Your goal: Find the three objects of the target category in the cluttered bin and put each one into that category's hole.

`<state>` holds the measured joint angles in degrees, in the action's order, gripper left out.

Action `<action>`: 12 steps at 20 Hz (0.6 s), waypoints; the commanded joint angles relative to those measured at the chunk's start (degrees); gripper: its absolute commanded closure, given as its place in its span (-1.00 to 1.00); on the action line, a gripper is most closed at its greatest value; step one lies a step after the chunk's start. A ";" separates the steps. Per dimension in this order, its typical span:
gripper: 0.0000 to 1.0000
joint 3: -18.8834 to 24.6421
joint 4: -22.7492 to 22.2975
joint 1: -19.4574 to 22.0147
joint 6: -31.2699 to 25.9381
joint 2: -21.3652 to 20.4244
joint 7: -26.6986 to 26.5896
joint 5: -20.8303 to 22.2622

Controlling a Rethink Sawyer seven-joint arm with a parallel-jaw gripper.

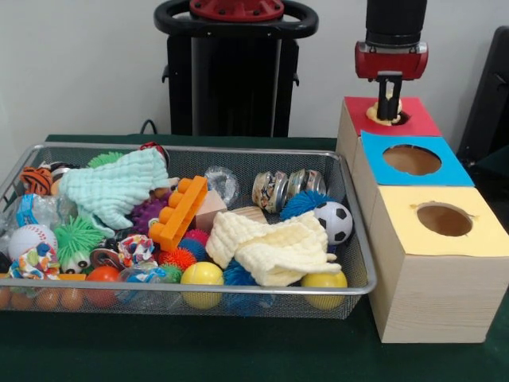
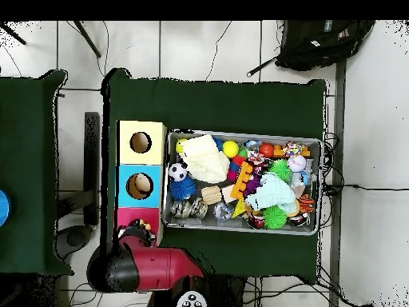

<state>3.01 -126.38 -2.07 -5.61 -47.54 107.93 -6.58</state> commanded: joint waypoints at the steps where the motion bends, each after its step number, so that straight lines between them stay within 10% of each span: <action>1: 1.00 -3.03 1.03 0.48 2.15 7.67 6.79 2.92; 12: 1.00 -3.56 4.06 1.57 9.41 15.45 5.65 4.30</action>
<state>2.63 -124.95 -2.42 2.71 -41.15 107.93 -5.36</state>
